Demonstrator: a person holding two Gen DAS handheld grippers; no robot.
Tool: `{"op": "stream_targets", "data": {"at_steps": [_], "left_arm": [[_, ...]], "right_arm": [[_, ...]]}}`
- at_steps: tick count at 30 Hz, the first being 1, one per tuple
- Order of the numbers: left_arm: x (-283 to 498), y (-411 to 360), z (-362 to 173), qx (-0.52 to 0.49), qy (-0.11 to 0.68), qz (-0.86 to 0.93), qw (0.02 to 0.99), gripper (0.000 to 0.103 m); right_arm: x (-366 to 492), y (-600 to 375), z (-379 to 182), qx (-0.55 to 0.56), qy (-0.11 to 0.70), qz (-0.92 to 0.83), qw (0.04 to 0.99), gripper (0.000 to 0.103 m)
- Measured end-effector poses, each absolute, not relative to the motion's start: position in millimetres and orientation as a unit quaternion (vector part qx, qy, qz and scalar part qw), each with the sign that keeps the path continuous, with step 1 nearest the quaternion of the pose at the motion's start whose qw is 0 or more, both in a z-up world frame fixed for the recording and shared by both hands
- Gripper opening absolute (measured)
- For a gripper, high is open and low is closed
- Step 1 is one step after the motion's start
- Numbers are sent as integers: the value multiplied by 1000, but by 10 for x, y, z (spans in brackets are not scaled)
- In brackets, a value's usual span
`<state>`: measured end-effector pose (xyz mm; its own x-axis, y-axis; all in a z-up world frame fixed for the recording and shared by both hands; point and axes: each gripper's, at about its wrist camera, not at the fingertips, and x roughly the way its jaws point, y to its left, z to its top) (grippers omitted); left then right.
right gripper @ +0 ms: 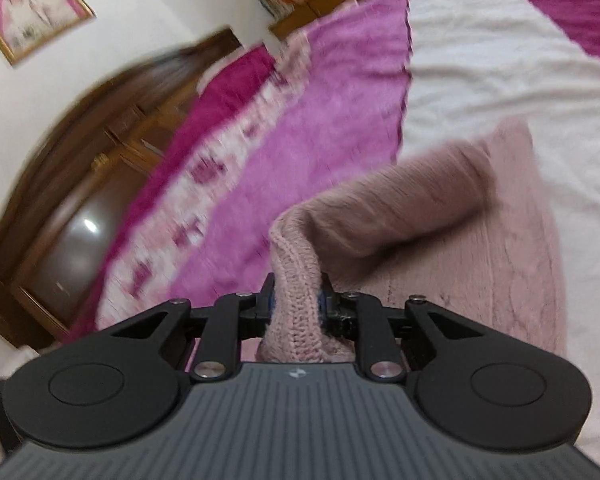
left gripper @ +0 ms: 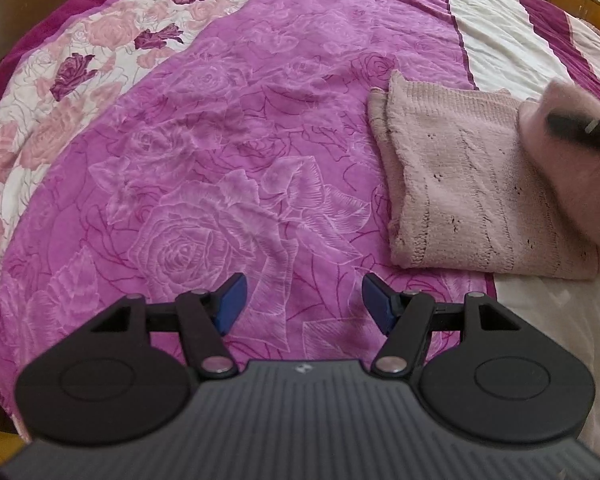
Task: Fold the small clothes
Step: 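Fold the lifted end over the cardigan with the right gripper and release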
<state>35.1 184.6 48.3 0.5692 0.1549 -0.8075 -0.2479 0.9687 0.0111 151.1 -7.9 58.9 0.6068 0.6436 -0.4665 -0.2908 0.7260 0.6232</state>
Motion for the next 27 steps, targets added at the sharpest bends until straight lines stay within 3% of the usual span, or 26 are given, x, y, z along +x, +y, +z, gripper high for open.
{"op": "stream_targets", "data": {"at_steps": [7, 11, 14, 27], "left_arm": [[366, 1849, 462, -48, 450, 113, 884, 65], [374, 1845, 479, -51, 447, 112, 886, 65], [375, 1825, 519, -50, 439, 110, 890, 65], [615, 1459, 980, -42, 373, 33, 926, 65]], "right_arm": [[1438, 190, 385, 195, 354, 267, 875, 22], [1400, 224, 404, 199, 350, 274, 873, 46], [1309, 201, 489, 199, 346, 280, 873, 55], [727, -536, 757, 248, 287, 220, 899, 63]]}}
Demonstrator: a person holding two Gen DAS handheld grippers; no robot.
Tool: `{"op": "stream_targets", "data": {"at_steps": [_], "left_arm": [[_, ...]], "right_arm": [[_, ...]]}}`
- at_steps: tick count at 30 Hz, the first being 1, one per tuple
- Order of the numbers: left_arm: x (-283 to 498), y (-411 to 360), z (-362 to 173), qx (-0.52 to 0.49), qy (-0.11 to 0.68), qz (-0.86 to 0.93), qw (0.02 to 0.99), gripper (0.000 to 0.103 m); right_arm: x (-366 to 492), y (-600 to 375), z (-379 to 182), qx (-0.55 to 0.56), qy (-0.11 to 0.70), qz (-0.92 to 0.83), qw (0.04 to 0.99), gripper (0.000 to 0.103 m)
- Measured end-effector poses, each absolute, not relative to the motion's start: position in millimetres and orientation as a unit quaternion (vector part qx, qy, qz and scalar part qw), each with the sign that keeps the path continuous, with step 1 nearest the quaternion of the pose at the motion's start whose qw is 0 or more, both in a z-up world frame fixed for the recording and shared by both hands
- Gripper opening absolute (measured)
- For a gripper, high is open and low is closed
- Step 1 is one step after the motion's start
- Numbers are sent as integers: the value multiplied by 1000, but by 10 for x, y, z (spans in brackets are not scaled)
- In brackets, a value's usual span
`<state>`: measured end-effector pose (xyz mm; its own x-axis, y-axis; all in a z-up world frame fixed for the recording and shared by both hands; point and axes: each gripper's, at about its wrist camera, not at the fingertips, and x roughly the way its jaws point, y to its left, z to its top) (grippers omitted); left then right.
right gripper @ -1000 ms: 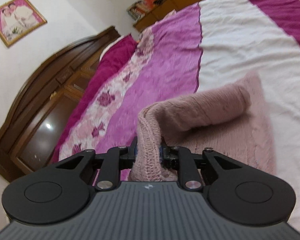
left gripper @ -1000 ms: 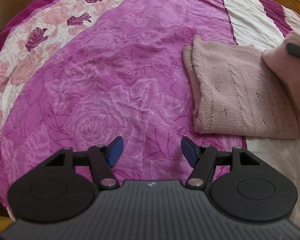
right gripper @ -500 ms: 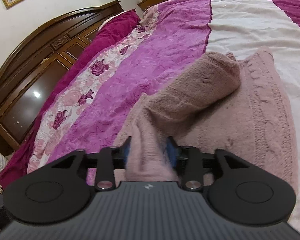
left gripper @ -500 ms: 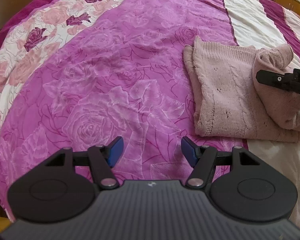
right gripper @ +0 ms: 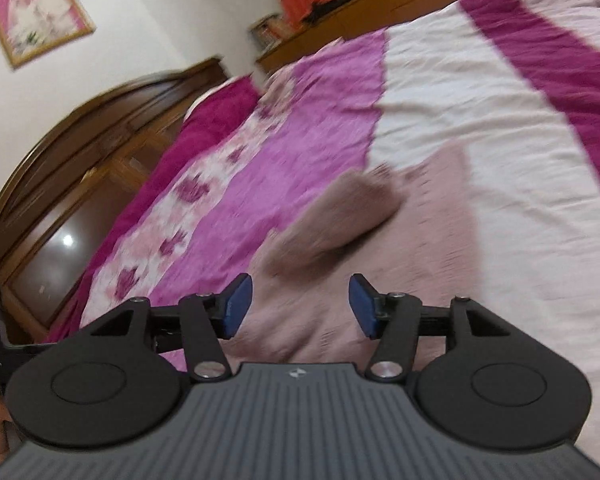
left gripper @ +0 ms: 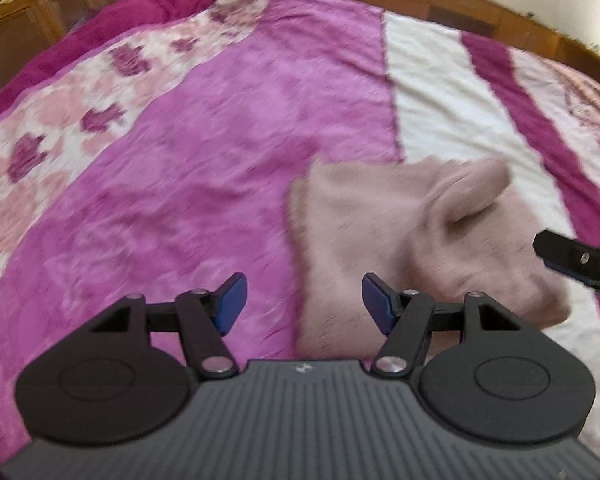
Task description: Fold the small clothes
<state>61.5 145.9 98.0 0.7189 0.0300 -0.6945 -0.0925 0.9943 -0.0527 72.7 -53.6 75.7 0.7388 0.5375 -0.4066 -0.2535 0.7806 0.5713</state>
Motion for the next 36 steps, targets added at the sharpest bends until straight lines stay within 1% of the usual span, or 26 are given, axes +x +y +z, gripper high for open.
{"op": "stream_targets", "data": {"at_steps": [9, 19, 23, 25, 26, 27, 31, 36], "left_arm": [[1017, 1078, 937, -52, 355, -31, 933, 65], [1365, 828, 725, -58, 336, -76, 937, 65], [1461, 835, 573, -80, 338, -74, 935, 64], [1476, 869, 516, -97, 334, -79, 934, 46], [1486, 879, 496, -102, 334, -79, 934, 27], [1499, 897, 478, -104, 334, -74, 934, 21], [1497, 1036, 479, -137, 327, -77, 932, 18], [1372, 1313, 688, -170, 294, -62, 938, 17]], "right_arm": [[704, -1038, 541, 282, 288, 144, 904, 64], [760, -1095, 305, 297, 297, 129, 898, 64], [791, -1084, 224, 309, 300, 134, 893, 64], [803, -1063, 198, 307, 299, 136, 893, 64], [804, -1051, 193, 308, 297, 137, 893, 64], [809, -1046, 185, 309, 295, 139, 893, 64], [858, -1000, 155, 312, 293, 143, 892, 64], [857, -922, 269, 301, 280, 171, 895, 64]]}}
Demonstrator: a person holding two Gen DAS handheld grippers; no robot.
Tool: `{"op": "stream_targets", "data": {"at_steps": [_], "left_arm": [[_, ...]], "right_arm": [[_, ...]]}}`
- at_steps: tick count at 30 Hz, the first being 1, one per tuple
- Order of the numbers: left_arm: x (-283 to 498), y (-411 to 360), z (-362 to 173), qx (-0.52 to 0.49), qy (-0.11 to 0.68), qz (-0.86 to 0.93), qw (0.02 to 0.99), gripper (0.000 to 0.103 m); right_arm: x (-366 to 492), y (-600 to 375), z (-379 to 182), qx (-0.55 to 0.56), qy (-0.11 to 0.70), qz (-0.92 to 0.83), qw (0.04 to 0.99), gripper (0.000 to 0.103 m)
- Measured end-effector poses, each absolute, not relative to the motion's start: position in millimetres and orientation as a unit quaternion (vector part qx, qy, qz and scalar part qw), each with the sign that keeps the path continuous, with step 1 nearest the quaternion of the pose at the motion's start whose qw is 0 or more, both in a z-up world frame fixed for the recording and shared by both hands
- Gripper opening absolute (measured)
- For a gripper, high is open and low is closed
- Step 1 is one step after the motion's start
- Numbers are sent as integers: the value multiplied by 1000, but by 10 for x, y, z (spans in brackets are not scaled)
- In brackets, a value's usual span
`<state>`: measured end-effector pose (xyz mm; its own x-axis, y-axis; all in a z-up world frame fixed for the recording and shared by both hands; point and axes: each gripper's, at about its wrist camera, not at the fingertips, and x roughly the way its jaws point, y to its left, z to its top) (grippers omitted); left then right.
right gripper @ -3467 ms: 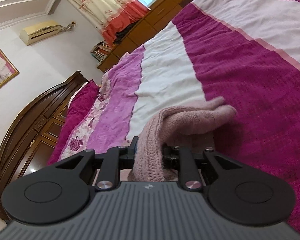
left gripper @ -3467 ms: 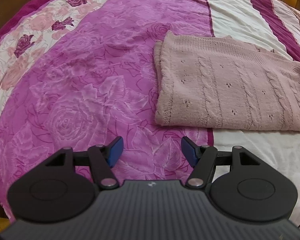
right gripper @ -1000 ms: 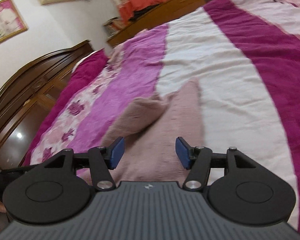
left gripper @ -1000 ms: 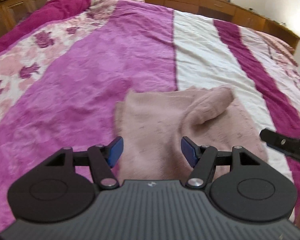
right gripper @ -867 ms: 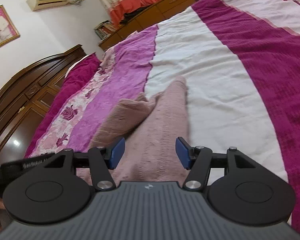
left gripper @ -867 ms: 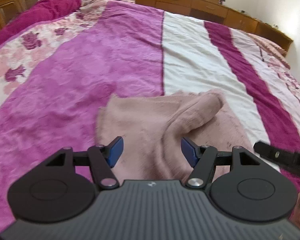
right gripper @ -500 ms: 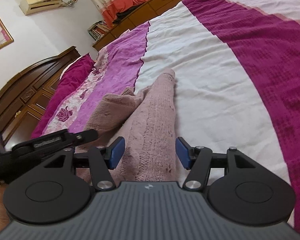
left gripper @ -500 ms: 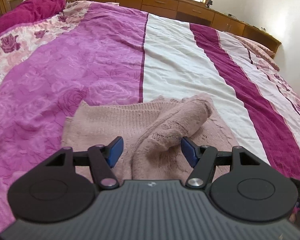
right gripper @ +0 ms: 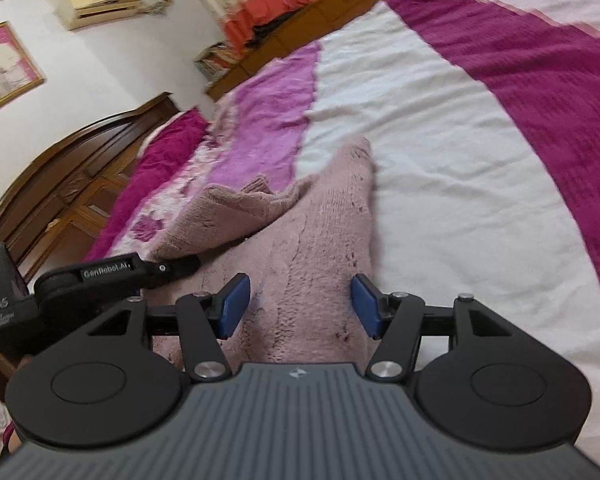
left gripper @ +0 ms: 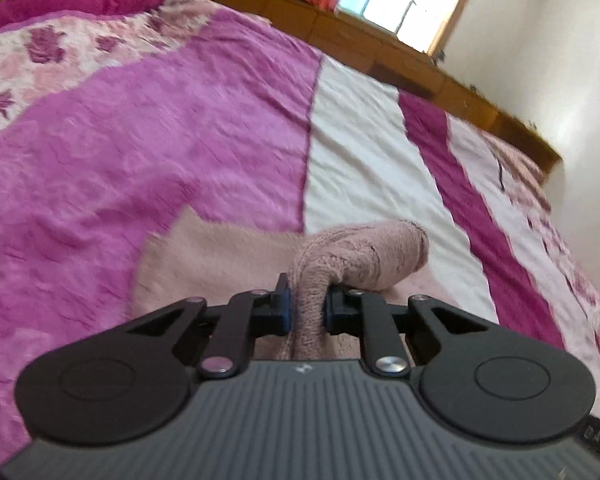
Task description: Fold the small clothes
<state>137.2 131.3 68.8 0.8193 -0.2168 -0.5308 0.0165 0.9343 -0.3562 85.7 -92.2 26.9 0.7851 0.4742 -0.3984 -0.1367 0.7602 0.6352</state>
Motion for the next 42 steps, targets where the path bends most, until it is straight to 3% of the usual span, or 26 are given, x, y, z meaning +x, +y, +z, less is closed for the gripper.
{"op": "stream_targets", "data": {"at_steps": [4, 6, 10, 12, 22, 24, 34, 38, 42], "left_arm": [[1436, 1580, 543, -176, 332, -16, 927, 19], [1456, 1691, 415, -189, 352, 3, 917, 27], [1399, 1715, 429, -176, 342, 11, 923, 31], [1395, 1665, 466, -157, 341, 17, 927, 38], [1145, 1764, 512, -178, 358, 2, 917, 41], [1030, 1789, 547, -188, 358, -16, 915, 48], [802, 1750, 413, -114, 377, -9, 919, 58], [829, 1793, 478, -133, 370, -15, 919, 58], [910, 1851, 532, -169, 361, -11, 917, 69]], "right_arm": [[863, -762, 339, 280, 277, 201, 897, 64], [885, -663, 310, 268, 287, 203, 897, 64], [846, -585, 277, 252, 285, 201, 903, 64], [857, -609, 266, 257, 289, 201, 900, 64], [819, -655, 242, 263, 292, 197, 898, 65], [805, -681, 239, 272, 290, 194, 897, 65], [759, -690, 272, 259, 295, 192, 900, 65], [796, -755, 330, 265, 299, 200, 894, 76], [963, -885, 383, 297, 307, 197, 883, 86]]}}
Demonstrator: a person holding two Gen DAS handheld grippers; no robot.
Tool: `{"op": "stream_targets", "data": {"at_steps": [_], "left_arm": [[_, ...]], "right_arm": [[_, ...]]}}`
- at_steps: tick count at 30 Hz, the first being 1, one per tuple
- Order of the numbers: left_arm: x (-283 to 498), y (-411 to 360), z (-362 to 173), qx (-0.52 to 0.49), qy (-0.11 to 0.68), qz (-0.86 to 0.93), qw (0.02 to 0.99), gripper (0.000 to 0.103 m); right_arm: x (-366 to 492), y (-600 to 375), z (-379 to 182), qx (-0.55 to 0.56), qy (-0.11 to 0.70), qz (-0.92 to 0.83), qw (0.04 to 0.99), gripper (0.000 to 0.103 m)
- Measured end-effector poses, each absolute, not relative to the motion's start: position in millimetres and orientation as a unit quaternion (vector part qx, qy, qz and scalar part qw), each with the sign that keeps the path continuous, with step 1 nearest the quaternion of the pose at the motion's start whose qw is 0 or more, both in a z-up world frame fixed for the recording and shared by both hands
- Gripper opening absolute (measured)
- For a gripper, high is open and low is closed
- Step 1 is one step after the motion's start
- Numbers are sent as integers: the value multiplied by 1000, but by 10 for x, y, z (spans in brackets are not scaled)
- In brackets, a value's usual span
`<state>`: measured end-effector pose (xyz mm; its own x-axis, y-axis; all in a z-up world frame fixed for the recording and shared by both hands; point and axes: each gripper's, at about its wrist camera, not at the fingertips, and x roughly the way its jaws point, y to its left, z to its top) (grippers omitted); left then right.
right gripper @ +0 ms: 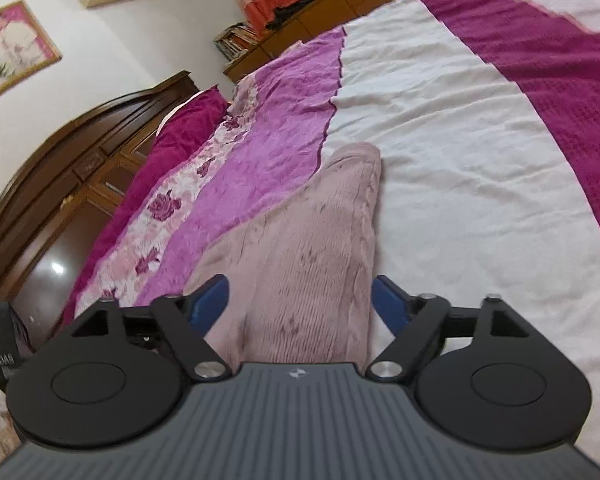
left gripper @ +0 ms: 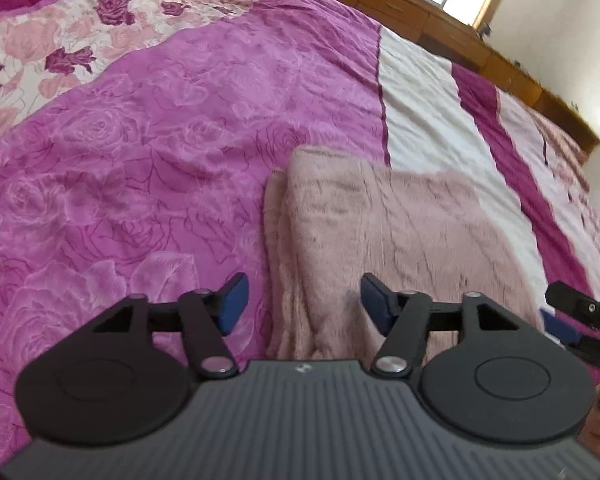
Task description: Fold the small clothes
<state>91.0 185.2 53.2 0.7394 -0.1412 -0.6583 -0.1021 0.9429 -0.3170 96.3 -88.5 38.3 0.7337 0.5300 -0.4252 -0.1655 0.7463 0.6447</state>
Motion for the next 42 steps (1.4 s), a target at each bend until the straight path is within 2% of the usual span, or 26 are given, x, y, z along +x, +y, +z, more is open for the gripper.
{"op": "stream_targets", "data": {"at_steps": [3, 9, 19, 20, 21, 22, 23, 24, 30, 42], "left_arm": [[993, 1860, 510, -190, 364, -9, 912, 75], [1128, 1808, 343, -217, 402, -28, 889, 75], [1190, 1870, 217, -282, 402, -48, 870, 74], [1191, 1873, 216, -285, 402, -51, 869, 70], [1191, 1878, 220, -286, 401, -54, 869, 59], [1189, 1881, 225, -288, 399, -59, 869, 54], [1184, 1883, 238, -290, 397, -63, 869, 43], [1179, 1886, 255, -293, 394, -66, 869, 39], [1117, 1857, 430, -311, 382, -84, 866, 34], [616, 1272, 771, -299, 406, -163, 848, 34]], "right_arm": [[1146, -944, 327, 325, 330, 206, 862, 88], [1386, -900, 132, 338, 373, 230, 833, 89], [1601, -710, -33, 347, 398, 248, 812, 86], [1613, -703, -29, 346, 399, 247, 812, 81], [1629, -693, -20, 343, 399, 247, 814, 72], [1640, -687, -6, 340, 400, 243, 815, 68], [1645, -691, 16, 341, 398, 244, 816, 62], [1643, -692, 45, 340, 395, 245, 817, 58], [1551, -722, 383, 344, 375, 245, 825, 52], [720, -1249, 1153, 307, 341, 230, 858, 52]]}}
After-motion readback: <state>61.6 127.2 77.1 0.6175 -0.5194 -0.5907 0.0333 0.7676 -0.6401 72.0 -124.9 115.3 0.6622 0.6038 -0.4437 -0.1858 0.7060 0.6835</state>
